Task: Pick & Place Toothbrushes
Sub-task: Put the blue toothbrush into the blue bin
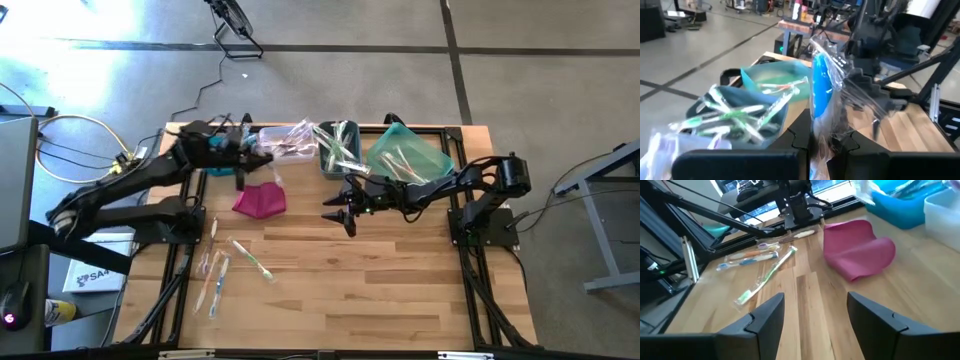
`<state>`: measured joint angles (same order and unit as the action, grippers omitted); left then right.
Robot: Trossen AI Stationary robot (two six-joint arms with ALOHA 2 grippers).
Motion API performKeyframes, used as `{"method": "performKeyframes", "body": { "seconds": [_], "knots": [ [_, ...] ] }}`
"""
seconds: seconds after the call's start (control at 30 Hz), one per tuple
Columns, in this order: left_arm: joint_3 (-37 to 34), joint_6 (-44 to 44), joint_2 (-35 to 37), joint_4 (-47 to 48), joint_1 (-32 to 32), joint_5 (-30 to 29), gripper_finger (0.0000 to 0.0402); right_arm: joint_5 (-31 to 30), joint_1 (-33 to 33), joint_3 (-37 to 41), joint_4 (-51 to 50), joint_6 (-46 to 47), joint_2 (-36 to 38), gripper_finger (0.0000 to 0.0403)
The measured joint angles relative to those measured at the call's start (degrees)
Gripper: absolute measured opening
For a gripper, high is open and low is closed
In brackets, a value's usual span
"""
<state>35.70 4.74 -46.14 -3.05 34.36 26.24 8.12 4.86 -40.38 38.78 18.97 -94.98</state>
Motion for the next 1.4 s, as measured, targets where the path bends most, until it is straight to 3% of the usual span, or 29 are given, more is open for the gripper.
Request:
{"method": "performKeyframes", "body": {
  "seconds": [0.07,0.3,0.5,0.63,0.8,0.93,1.4],
  "knots": [
    [0.0,-0.2,4.5,5.1,0.2,-0.2,0.0024,0.0,0.0,0.0,-0.5,0.3,0.0,0.0207],
    [-1.1,-0.1,19.2,16.7,0.1,-9.5,0.0024,-0.3,0.0,0.0,-0.6,0.3,0.0,0.0207],
    [-8.9,3.9,31.2,15.7,0.1,-17.3,0.0024,-0.5,0.0,0.0,-0.5,0.3,0.0,0.0207],
    [-17.9,8.1,36.6,8.6,0.1,-23.7,0.0024,-0.7,0.0,0.0,-0.4,0.3,0.0,0.0207],
    [-27.9,10.6,40.2,-0.3,0.1,-33.9,0.0024,-0.7,0.0,0.0,-0.4,0.6,0.0,0.0207],
    [-29.6,10.8,40.8,-0.1,0.1,-42.1,0.0024,-0.5,-0.1,0.0,-0.4,1.7,0.0,0.0207],
    [-29.6,10.6,40.7,0.2,0.1,-51.9,0.0024,-2.4,-0.2,0.0,-0.4,0.9,0.0,0.0207]
  ]
}}
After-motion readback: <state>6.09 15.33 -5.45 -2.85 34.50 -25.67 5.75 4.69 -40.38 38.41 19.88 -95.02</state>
